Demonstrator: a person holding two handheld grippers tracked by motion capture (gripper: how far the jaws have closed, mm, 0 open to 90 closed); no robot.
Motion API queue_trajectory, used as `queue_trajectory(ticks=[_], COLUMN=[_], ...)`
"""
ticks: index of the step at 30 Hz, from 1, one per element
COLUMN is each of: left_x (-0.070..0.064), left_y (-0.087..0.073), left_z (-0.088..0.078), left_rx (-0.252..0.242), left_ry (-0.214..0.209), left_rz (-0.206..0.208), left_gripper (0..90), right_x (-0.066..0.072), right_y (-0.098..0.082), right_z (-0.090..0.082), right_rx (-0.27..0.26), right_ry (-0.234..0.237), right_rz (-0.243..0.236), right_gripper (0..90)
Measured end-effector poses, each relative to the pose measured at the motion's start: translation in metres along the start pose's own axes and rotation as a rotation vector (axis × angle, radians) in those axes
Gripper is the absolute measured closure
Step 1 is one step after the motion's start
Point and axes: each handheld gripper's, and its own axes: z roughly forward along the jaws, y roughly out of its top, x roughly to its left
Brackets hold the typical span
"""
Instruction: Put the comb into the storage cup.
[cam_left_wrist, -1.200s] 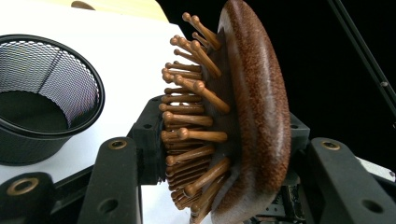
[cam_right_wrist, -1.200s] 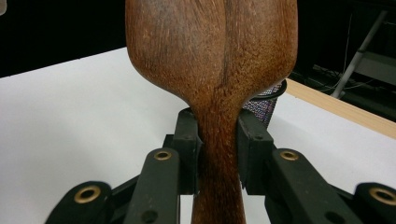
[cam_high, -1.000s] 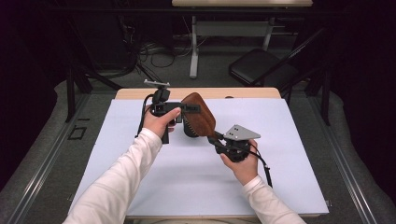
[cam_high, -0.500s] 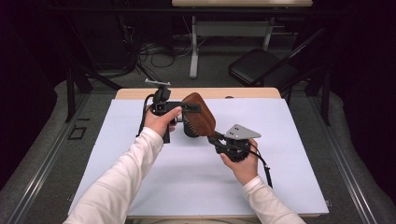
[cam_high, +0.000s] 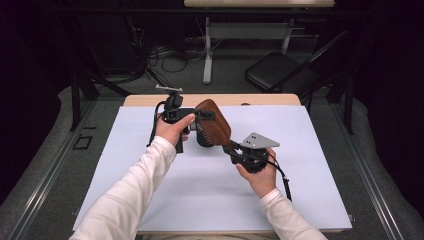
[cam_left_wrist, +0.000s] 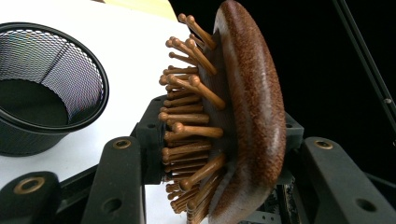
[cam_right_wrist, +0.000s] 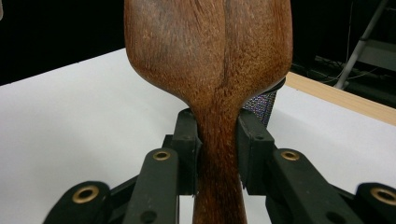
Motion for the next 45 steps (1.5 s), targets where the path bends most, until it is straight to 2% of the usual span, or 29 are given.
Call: queue_trajectory(ticks=[10, 20, 27, 29, 30, 34, 45], left_x=[0.001, 0.002, 0.002, 0.002, 0.004, 0.006, 0.011], left_y=[0.000, 0.001, 0.003, 0.003, 0.003, 0.005, 0.009], left_z=[0.002, 0.003, 0.005, 0.005, 0.004, 0.002, -0.006], left_rx=[0.001, -0.009, -0.020, -0.027, -0.028, -0.042, -0.093], left_ry=[0.006, 0.004, 0.009, 0.017, 0.029, 0.046, 0.069], left_rz=[-0.008, -0.013, -0.015, -0.017, 0.004, 0.007, 0.001], left_gripper=[52.2, 52.2, 52.2, 52.2, 52.1, 52.2, 52.0], right_x=[0.000, 0.000, -0.001, -0.001, -0.003, -0.005, -0.009], right_y=[0.000, 0.000, 0.000, 0.001, 0.001, 0.002, 0.003], right_z=[0.001, 0.001, 0.002, 0.002, 0.001, 0.000, -0.001], right_rx=[0.010, 0.005, 0.000, -0.004, -0.013, -0.030, -0.013], right_ry=[0.001, -0.002, -0.004, -0.004, -0.002, -0.005, -0.024], right_rz=[0.006, 0.006, 0.004, 0.006, 0.006, 0.007, 0.000], right_gripper=[70.5, 65.5, 56.3, 55.1, 52.0, 48.5, 45.0])
